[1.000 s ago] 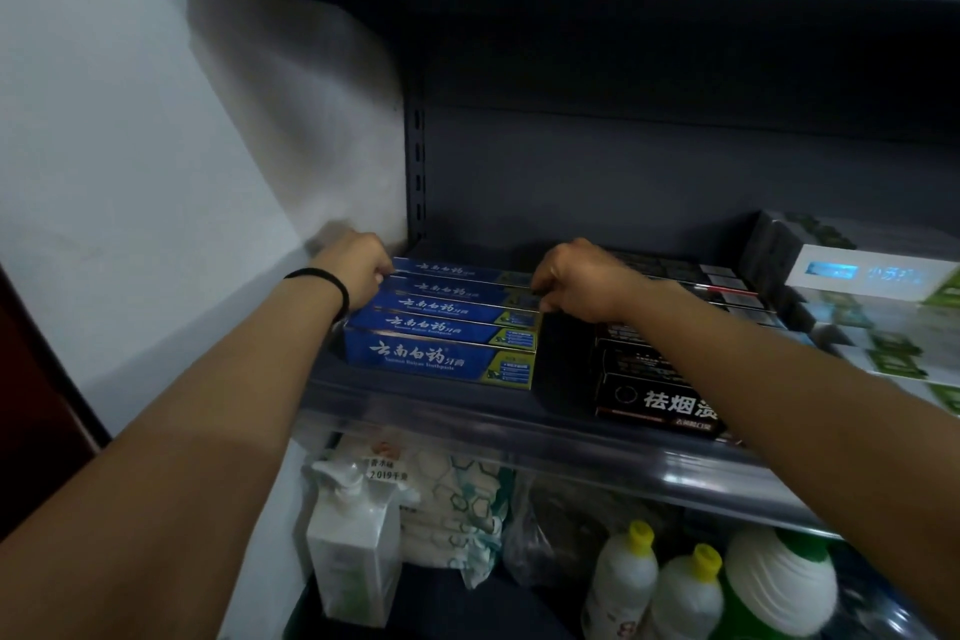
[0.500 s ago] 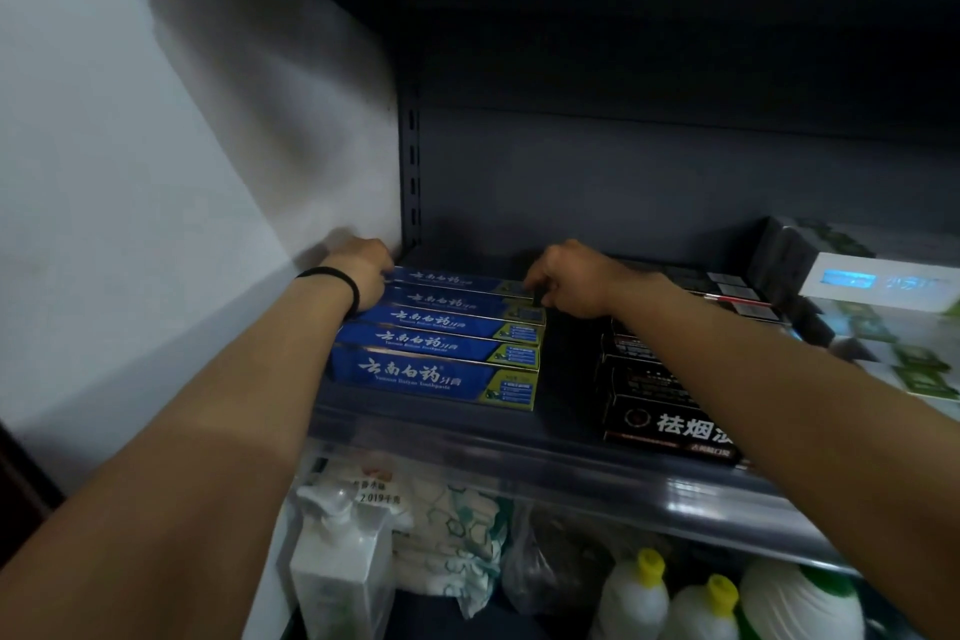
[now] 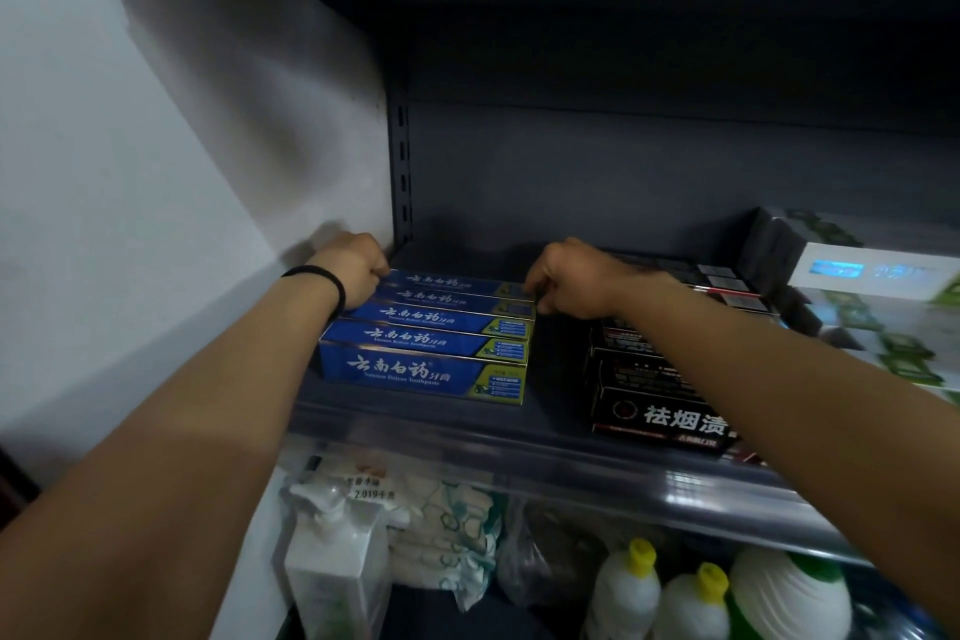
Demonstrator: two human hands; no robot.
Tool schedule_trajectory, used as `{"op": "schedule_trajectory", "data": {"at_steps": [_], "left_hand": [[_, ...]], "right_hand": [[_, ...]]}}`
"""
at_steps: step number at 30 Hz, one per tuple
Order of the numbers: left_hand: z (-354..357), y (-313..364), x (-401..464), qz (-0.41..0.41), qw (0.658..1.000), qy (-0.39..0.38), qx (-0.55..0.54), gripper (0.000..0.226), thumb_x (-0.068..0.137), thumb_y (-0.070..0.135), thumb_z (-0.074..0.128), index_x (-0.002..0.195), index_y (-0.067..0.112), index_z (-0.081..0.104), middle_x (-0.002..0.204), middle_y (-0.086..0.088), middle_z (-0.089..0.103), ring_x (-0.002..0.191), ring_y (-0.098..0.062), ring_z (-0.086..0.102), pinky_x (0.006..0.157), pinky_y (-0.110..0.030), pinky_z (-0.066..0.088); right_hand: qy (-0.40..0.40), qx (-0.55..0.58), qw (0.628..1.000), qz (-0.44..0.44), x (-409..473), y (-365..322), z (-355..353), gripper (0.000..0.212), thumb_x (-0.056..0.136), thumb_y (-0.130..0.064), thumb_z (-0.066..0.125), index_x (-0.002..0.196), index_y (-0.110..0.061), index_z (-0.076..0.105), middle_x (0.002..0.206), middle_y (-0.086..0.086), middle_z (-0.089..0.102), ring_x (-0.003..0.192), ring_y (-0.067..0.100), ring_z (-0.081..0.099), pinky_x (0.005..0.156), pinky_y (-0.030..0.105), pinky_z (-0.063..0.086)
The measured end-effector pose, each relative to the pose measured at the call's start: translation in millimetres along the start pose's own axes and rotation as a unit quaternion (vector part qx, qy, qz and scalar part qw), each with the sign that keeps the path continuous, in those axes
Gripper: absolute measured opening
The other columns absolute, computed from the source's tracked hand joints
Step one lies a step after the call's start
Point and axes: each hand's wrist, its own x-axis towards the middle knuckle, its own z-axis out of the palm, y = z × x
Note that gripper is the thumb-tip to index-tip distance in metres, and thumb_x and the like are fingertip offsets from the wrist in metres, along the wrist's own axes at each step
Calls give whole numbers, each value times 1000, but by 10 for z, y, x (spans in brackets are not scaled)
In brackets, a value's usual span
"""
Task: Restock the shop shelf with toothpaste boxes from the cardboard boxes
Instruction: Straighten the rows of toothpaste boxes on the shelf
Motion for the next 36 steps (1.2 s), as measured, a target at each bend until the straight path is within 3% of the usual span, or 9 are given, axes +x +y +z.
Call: {"op": "schedule_trajectory", "data": {"at_steps": [5,10,15,19,22,25,30,36], "left_hand": [[5,-16,-26,0,1000,11,-9,29,93,7,54,120,10,65,120,-9,64,107,-24,58,98,-29,43],[-5,-9,-59,6,1000,11,4,30,94,8,52,121,10,64,120,-9,63,107,-25,58,96,-30,44],[-39,-14,-135,31,999,11,36,27,94,9,52,116,9,67,115,-9,65,103,-25,59,92,-30,46],[-93,-31,-210,34,998,4,50,25,93,10,54,115,9,67,111,-10,67,102,-25,60,90,-31,46],[-133,-86,-287,21,998,-5,56,24,91,8,57,112,8,69,106,-8,69,97,-23,62,87,-31,48],[-143,-145,-367,7,999,-16,52,22,90,4,57,107,7,71,99,-7,69,92,-22,62,83,-30,48],[-67,-138,-425,-7,1000,-9,23,28,89,0,57,114,7,68,113,-10,67,101,-24,61,89,-28,45],[-47,-99,-424,-10,1000,3,21,27,89,-1,57,111,7,69,111,-10,68,101,-25,61,90,-29,47]], "right_hand": [[4,4,1000,-1,-29,-11,23,26,82,-15,73,108,-14,73,105,1,70,100,16,61,87,27,48],[8,-2,1000,5,-32,-2,45,30,84,-18,72,114,-16,70,112,2,65,109,18,54,87,22,40],[3,-14,1000,-8,-80,-42,16,26,83,-18,72,109,-16,70,106,2,65,96,14,52,84,27,45],[10,-13,1000,-19,-151,-86,-5,30,80,-20,74,110,-20,69,109,2,62,99,16,53,87,29,47],[6,-6,999,-35,-263,-152,-27,29,80,-18,75,109,-19,70,103,-2,65,92,10,50,83,25,44],[7,0,999,-39,-354,-194,-17,24,79,-18,76,102,-19,73,99,0,69,92,16,59,77,21,42],[7,1,1000,-21,-397,-242,29,29,78,-19,76,107,-17,71,102,7,66,98,22,60,83,24,45],[8,10,1000,-13,-391,-282,58,33,80,-17,75,112,-15,70,108,10,65,101,24,60,89,30,49]]}}
